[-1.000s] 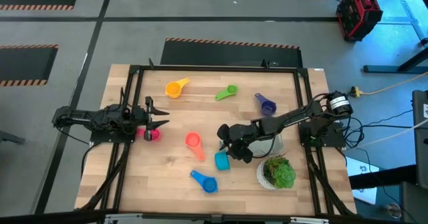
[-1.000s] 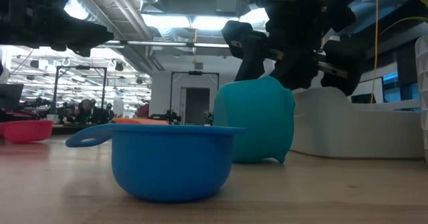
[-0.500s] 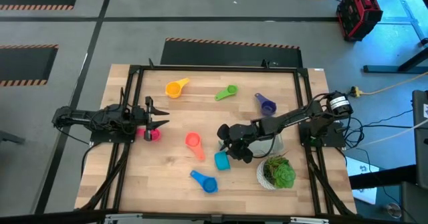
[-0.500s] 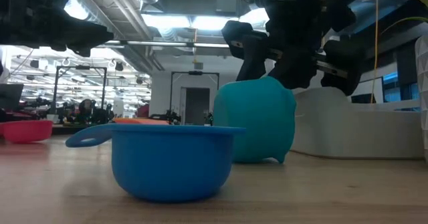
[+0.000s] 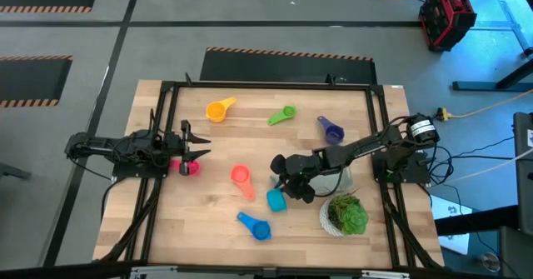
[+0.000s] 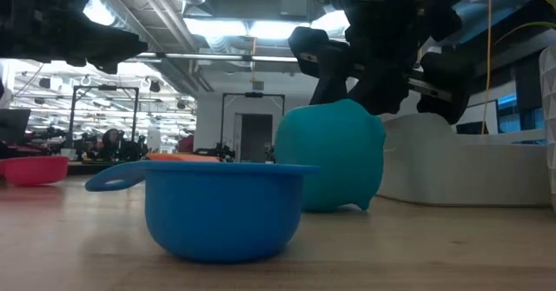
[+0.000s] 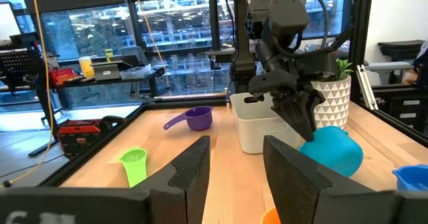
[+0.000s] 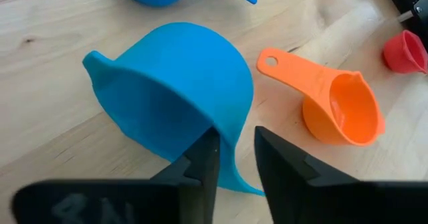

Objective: Nest measuring cups in basket
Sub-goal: Move the light blue measuring cup to the top center of the table

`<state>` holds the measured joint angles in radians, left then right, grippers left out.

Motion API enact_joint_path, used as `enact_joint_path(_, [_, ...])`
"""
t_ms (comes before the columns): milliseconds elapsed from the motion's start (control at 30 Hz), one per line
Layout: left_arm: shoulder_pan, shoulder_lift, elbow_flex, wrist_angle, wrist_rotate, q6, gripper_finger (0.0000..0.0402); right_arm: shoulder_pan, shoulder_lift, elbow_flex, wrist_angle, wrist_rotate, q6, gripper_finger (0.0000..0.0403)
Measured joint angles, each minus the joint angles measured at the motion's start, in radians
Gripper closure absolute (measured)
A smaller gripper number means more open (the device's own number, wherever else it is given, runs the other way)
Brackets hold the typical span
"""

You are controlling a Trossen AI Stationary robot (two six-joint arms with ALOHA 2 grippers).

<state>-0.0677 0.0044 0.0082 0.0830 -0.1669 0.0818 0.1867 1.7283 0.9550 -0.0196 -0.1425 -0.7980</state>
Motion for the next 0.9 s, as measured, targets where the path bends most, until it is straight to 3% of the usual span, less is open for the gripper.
enact_joint_path(167, [0.0, 0.0, 0.0, 0.0, 0.0, 0.0, 0.0269, 0.0, 0.0, 0.0, 0.0, 0.0, 0.0, 0.0348])
enact_joint_path(667, [0.0, 0.0, 0.0, 0.0, 0.0, 0.0, 0.0269, 0.0, 0.0, 0.0, 0.0, 0.0, 0.0, 0.0355])
enact_joint_path(900, [0.0, 0.0, 0.0, 0.0, 0.0, 0.0, 0.0269, 0.0, 0.0, 0.0, 0.006, 0.0, 0.0, 0.0395])
